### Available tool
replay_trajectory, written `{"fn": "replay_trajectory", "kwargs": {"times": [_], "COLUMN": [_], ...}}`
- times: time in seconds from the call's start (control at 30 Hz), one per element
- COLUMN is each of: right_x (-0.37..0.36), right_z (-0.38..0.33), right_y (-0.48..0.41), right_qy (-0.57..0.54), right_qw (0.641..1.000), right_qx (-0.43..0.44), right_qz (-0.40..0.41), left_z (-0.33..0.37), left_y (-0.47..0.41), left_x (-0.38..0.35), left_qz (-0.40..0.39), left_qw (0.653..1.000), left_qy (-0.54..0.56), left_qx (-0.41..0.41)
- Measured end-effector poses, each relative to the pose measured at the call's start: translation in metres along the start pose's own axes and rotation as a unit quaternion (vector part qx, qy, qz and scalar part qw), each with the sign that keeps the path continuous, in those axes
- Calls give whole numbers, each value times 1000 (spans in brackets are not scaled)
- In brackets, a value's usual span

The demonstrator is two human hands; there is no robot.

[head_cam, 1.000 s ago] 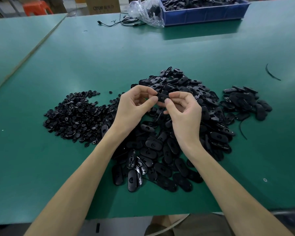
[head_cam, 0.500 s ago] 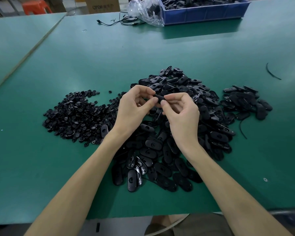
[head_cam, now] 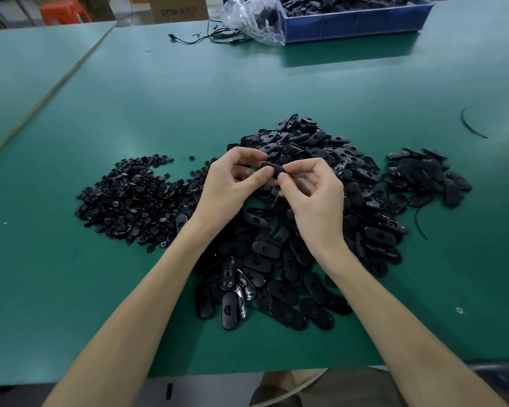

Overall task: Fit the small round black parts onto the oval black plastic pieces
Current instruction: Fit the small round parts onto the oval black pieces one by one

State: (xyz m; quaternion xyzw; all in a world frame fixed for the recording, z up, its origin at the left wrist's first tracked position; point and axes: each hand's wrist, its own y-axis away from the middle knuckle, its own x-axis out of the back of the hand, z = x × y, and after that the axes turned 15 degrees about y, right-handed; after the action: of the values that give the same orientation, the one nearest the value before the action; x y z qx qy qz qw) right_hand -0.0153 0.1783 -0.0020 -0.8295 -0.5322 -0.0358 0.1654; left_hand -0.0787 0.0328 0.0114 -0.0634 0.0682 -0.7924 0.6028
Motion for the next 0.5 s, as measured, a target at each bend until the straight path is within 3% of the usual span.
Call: {"fn": "replay_trajectory", "kwargs": {"times": [0.27,0.5], "right_x": [-1,0], "right_z": [-2,-2], "right_y": [3,1], "right_qy": [-11,58], "right_qw": [1000,998], "right_qx": [4,4], "right_qz": [-13,9], "left_z": [6,7], "left_y": [1,1], "left_x": [2,4], "left_qz": [-17,-39], "left_qw": [993,996], "left_qy": [108,76], "left_qx": [39,25]}}
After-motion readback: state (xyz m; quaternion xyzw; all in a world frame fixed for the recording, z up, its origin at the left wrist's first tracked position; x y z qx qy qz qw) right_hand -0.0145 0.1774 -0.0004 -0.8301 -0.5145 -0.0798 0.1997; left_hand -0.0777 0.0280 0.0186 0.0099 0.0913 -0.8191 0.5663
